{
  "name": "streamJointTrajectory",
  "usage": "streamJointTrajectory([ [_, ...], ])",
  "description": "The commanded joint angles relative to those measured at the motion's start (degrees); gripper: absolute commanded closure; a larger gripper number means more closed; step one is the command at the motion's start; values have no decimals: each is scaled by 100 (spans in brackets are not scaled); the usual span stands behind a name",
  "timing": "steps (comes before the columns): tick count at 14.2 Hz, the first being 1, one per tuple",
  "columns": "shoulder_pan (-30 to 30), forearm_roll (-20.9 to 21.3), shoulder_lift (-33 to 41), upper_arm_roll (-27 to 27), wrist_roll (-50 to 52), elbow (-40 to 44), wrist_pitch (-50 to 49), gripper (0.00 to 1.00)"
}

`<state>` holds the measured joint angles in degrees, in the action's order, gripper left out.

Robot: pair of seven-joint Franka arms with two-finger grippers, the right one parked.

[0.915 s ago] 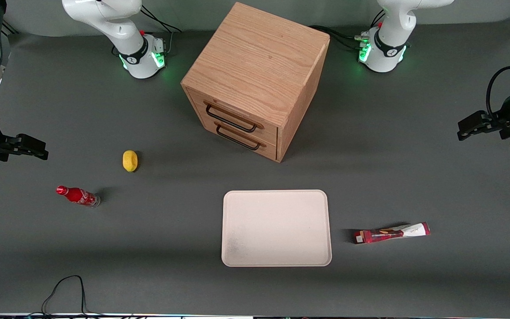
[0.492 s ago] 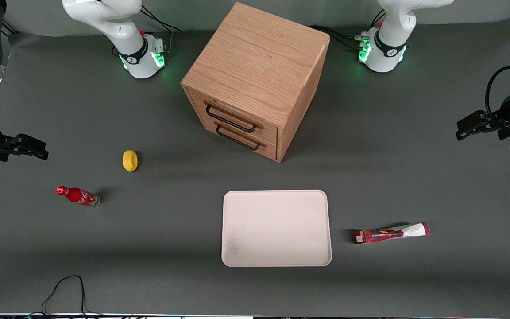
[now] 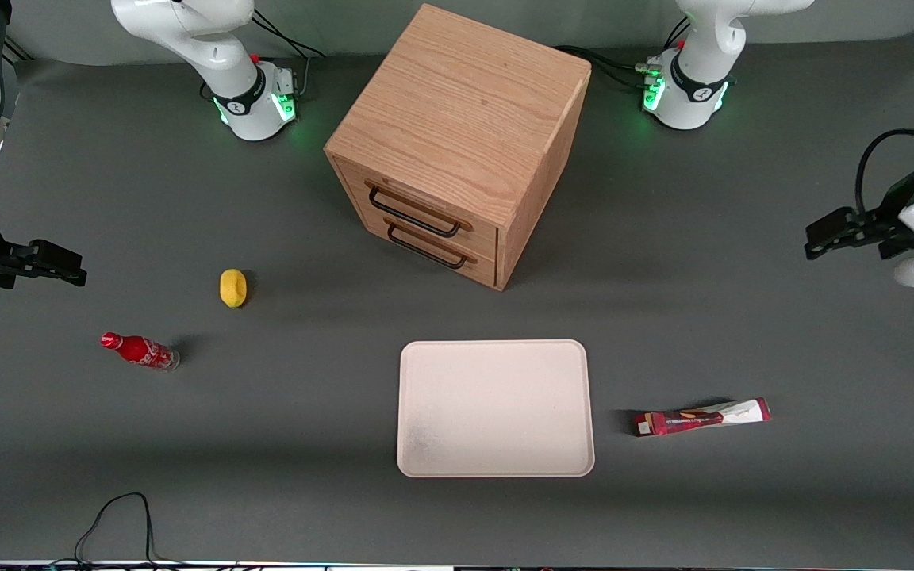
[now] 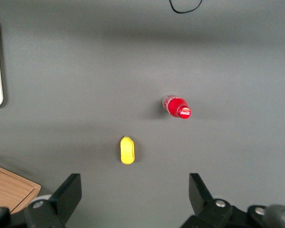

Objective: Place red cookie box on tray
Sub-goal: 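Move the left gripper toward the red shortbread box beside the tray, then lower the open left gripper over the end of the shortbread box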

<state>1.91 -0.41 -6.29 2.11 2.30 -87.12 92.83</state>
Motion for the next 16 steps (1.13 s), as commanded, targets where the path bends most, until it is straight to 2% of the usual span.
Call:
streamJointTrajectory([
  [1, 396, -38, -775, 27, 322, 703, -11, 0],
  [3, 512, -29, -1337, 27, 665, 1290, -2, 0],
  [7, 609, 15, -2410, -8, 684, 2689, -28, 0],
  [14, 495, 50, -2597, -61, 753, 2850, 121, 0],
  [16, 460, 33, -2632, -53, 1863, 2849, 182, 0],
])
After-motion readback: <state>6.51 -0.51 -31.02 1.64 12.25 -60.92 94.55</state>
